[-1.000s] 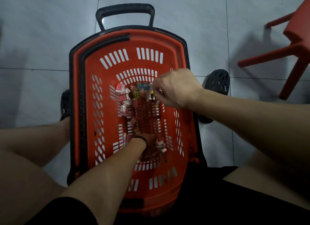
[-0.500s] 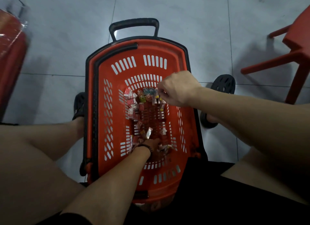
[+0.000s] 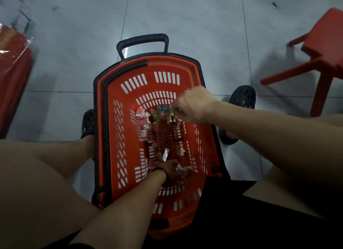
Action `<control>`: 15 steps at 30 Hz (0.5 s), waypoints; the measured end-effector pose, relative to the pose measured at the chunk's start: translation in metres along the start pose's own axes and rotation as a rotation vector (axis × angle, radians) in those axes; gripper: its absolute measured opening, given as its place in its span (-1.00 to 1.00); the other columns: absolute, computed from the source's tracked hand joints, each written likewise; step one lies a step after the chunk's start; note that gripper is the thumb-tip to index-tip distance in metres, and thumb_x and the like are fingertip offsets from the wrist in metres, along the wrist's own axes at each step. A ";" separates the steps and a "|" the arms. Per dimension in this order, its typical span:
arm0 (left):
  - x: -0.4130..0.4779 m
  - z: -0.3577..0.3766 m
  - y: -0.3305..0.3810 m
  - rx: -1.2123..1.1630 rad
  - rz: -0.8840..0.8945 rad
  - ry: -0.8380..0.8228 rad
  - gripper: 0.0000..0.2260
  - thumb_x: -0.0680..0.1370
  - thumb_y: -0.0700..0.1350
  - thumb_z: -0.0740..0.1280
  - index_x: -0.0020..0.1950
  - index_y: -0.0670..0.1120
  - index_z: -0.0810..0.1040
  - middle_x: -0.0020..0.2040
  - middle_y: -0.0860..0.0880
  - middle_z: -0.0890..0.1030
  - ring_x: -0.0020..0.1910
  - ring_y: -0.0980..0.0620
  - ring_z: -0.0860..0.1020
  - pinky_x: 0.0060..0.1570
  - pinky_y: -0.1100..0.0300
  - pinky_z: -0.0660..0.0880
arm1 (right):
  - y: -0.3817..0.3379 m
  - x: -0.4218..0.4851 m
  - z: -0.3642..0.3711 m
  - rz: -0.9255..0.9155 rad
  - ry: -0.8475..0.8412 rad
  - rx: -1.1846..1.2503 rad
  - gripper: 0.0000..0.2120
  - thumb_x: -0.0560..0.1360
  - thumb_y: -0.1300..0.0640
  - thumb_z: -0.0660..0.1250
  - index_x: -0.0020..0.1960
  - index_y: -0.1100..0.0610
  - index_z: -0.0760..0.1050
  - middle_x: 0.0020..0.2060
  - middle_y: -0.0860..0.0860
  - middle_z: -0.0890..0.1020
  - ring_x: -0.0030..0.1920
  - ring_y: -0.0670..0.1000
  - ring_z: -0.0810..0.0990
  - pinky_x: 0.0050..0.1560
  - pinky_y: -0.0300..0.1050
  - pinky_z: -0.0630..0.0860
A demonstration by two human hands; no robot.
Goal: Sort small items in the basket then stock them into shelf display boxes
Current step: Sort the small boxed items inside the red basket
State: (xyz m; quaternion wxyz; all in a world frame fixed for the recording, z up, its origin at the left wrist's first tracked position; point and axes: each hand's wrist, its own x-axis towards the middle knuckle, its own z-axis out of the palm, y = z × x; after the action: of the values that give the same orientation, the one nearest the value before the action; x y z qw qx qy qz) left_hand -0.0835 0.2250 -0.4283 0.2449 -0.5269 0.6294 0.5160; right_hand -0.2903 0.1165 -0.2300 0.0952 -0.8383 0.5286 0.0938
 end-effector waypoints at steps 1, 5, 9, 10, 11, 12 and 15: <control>-0.001 -0.008 0.002 -0.086 0.020 -0.022 -0.88 0.53 -0.01 0.48 0.00 0.20 0.63 0.68 -0.19 0.14 0.53 -0.08 0.38 0.41 0.06 0.47 | 0.002 0.003 -0.003 0.000 -0.025 0.016 -0.77 0.68 -0.07 0.19 -0.01 -0.03 0.58 -0.18 -0.07 0.63 -0.24 0.02 0.61 -0.22 -0.05 0.62; -0.027 -0.051 0.026 -0.531 0.096 -0.040 -0.88 0.62 -0.24 0.42 0.01 -0.02 0.60 -0.08 -0.02 0.64 -0.18 0.06 0.58 -0.05 0.12 0.55 | 0.008 0.014 -0.031 0.017 -0.156 0.199 -0.80 0.66 -0.06 0.33 0.08 0.02 0.66 -0.01 -0.03 0.71 -0.03 0.03 0.65 -0.01 0.01 0.65; -0.065 -0.098 0.049 -0.731 0.219 -0.046 -0.83 0.62 -0.26 0.41 0.17 -0.04 0.63 0.00 -0.02 0.69 -0.06 0.05 0.64 -0.02 0.18 0.50 | 0.004 0.014 -0.062 0.034 -0.116 0.275 -0.70 0.66 -0.12 0.35 0.25 0.02 0.68 0.14 -0.04 0.70 0.14 0.02 0.63 0.13 -0.04 0.57; -0.076 -0.110 0.052 -0.821 0.256 -0.064 -0.82 0.63 -0.24 0.42 0.21 -0.07 0.62 0.03 -0.05 0.70 0.01 0.00 0.65 -0.01 0.15 0.53 | 0.000 0.013 -0.070 0.040 -0.152 0.297 -0.68 0.66 -0.15 0.35 0.28 0.00 0.67 0.13 -0.08 0.67 0.13 -0.02 0.59 0.11 -0.08 0.51; -0.090 -0.120 0.055 -0.940 0.290 -0.089 -0.80 0.64 -0.23 0.41 0.26 -0.09 0.60 0.05 -0.09 0.69 0.00 -0.06 0.65 -0.06 0.10 0.57 | -0.005 0.010 -0.078 0.047 -0.208 0.328 -0.65 0.65 -0.19 0.35 0.30 -0.02 0.66 0.10 -0.13 0.63 0.11 -0.06 0.55 0.09 -0.10 0.45; -0.105 -0.129 0.057 -1.040 0.331 -0.128 -0.78 0.65 -0.22 0.39 0.30 -0.10 0.57 0.03 -0.13 0.67 -0.07 -0.11 0.63 -0.19 0.08 0.58 | -0.009 0.007 -0.086 0.056 -0.267 0.371 -0.64 0.65 -0.21 0.34 0.32 -0.03 0.64 0.05 -0.18 0.59 0.08 -0.09 0.54 0.07 -0.10 0.44; -0.138 -0.149 0.055 -1.185 0.435 -0.142 -0.66 0.62 -0.15 0.43 0.39 -0.11 0.53 0.00 -0.13 0.62 -0.15 -0.10 0.58 -0.35 0.12 0.48 | -0.017 -0.006 -0.104 0.073 -0.362 0.560 -0.65 0.62 -0.19 0.40 0.30 -0.02 0.64 -0.05 -0.13 0.71 -0.06 -0.08 0.69 -0.04 -0.03 0.63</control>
State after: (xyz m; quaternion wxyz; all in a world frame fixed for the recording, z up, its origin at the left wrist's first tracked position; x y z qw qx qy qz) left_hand -0.0540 0.1416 -0.2377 -0.1573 -0.3977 0.3119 0.8484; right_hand -0.2716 0.1017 -0.1274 0.4110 -0.7297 0.5381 0.0956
